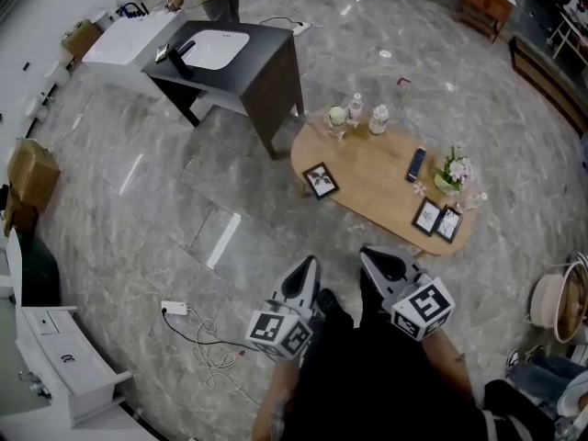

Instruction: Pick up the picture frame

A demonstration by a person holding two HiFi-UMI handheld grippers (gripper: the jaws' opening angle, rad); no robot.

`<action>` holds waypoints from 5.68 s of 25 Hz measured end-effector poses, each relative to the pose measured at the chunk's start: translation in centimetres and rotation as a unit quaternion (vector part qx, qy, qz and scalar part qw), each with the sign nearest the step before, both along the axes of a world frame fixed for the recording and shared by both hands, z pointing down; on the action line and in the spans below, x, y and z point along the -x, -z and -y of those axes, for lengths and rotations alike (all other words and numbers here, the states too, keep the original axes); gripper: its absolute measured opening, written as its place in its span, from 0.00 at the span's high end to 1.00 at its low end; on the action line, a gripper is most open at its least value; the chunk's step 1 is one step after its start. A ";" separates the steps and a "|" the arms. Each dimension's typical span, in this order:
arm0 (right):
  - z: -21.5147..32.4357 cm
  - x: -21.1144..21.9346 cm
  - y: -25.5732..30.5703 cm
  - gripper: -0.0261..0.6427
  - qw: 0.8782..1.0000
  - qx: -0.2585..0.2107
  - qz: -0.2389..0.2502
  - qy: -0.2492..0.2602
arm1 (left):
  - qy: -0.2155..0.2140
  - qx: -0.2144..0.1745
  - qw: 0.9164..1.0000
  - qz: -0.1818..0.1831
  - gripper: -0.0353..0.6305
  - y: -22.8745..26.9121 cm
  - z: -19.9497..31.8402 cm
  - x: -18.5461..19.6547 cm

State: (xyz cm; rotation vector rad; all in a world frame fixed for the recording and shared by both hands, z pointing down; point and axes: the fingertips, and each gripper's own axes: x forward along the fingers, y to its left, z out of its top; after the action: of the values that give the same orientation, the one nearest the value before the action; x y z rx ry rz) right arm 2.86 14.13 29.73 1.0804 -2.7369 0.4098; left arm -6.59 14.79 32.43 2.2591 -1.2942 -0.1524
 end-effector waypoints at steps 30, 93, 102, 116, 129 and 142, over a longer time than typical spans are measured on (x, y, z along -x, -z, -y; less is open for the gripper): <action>23.2 -3.4 -2.1 0.95 0.983 0.043 0.003 0.180 | 0.190 0.053 0.979 -0.059 0.93 -2.6 17.1 -4.9; 29.8 0.5 -32.3 0.95 0.957 0.220 -0.119 0.147 | 0.153 0.329 0.883 -0.297 0.48 -58.0 30.7 -1.3; 29.6 1.2 -32.6 0.95 0.958 0.211 -0.118 0.158 | 0.168 0.344 0.872 -0.305 0.57 -59.7 31.3 -1.0; 28.9 0.3 -32.0 0.95 0.958 0.217 -0.117 0.149 | 0.179 0.354 0.860 -0.322 0.77 -59.4 31.0 -1.5; 28.2 -0.2 -29.2 0.95 0.964 0.196 -0.110 0.145 | 0.163 0.344 0.863 -0.332 0.82 -56.0 29.7 -2.2; 28.0 -0.9 -23.3 0.95 0.973 0.143 -0.103 0.152 | 0.169 0.289 0.869 -0.364 0.83 -48.3 31.5 -1.6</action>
State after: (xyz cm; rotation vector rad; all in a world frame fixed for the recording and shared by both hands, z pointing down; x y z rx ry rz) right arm 3.78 -13.86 53.07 0.5849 -2.5027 0.5840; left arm -4.97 -16.67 80.71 1.2531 -1.0914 -0.5923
